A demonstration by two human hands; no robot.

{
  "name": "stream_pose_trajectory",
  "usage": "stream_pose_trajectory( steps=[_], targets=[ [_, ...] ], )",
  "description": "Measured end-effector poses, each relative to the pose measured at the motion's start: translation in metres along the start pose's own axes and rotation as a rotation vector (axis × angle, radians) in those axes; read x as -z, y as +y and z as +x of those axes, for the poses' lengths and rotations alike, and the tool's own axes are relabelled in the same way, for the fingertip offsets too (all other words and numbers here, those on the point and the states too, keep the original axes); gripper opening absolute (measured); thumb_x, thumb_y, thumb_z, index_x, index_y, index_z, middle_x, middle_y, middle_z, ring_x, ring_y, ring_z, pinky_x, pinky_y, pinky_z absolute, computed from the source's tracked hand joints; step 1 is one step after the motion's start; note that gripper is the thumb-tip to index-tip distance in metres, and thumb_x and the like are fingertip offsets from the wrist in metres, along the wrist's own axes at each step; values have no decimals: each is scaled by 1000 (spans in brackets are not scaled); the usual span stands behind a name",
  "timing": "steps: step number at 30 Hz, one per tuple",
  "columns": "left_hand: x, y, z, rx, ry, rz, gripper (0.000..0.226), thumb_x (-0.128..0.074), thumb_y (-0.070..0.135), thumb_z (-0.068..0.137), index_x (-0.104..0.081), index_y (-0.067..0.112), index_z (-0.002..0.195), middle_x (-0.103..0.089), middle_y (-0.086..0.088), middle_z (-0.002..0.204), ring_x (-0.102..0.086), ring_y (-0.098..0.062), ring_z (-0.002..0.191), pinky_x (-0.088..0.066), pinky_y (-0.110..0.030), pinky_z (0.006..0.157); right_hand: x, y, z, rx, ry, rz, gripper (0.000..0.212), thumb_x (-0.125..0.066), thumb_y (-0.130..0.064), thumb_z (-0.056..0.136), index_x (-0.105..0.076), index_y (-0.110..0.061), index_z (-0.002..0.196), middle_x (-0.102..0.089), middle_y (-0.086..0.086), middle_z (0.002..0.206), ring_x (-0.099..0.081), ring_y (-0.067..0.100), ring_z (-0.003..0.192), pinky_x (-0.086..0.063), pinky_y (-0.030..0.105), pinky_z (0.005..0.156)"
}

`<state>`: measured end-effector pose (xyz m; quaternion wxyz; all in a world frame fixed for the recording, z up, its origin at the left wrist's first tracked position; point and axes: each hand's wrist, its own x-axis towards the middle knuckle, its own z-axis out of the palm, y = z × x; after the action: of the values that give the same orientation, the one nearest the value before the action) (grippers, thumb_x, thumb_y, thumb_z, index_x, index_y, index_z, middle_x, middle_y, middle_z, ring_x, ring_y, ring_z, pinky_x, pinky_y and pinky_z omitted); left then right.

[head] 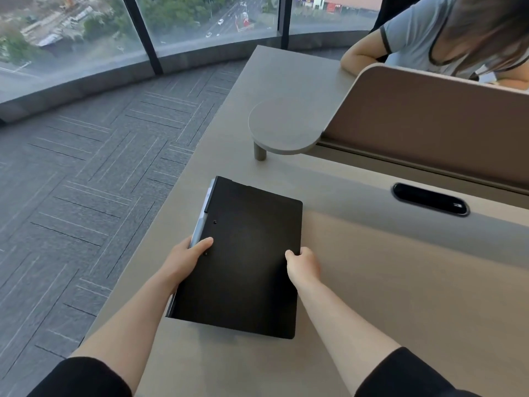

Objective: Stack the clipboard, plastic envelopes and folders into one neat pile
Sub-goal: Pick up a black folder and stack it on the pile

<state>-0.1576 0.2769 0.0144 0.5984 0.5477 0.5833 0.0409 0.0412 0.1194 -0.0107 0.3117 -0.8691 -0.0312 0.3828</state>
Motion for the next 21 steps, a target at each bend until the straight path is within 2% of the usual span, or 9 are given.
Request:
stream_pose_trajectory(
  steps=[2,6,14,18,21],
  targets=[
    [1,1,1,-2,4,16,33,-64,43,91,-68,16,110,-76,-10,99,-75,-27,85,-61,-40,78,-3,-2,-1,-10,5,-33,38,-49,-31,95,-58,-7,123,-64,10,122,-61,32,110,-47,34,86],
    [4,3,4,14,-13,38,33,-63,45,91,-67,18,110,-75,-9,101,-74,-27,88,-60,-44,84,-6,-3,-2,-5,43,-112,39,-50,-32,94,-58,-7,122,-63,10,123,-61,31,110,-51,37,91],
    [3,8,4,15,0,72,33,-60,45,92,-64,19,111,-74,-8,101,-73,-26,90,-58,-46,87,-6,-7,-5,2,62,-135,35,-57,-30,94,-52,-7,120,-63,8,119,-62,31,107,-43,30,76],
    [4,7,6,6,8,94,33,-58,45,93,-65,18,112,-73,-7,102,-71,-27,93,-56,-48,92,-5,-7,-9,38,73,-196,37,-58,-35,93,-51,-11,121,-63,4,118,-62,29,107,-45,31,78],
    [2,5,9,3,29,107,34,-58,44,94,-64,16,113,-72,-7,102,-70,-26,91,-57,-43,86,-4,-6,-10,48,78,-227,37,-57,-38,92,-51,-13,120,-63,3,117,-62,28,106,-47,33,78]
  ],
)
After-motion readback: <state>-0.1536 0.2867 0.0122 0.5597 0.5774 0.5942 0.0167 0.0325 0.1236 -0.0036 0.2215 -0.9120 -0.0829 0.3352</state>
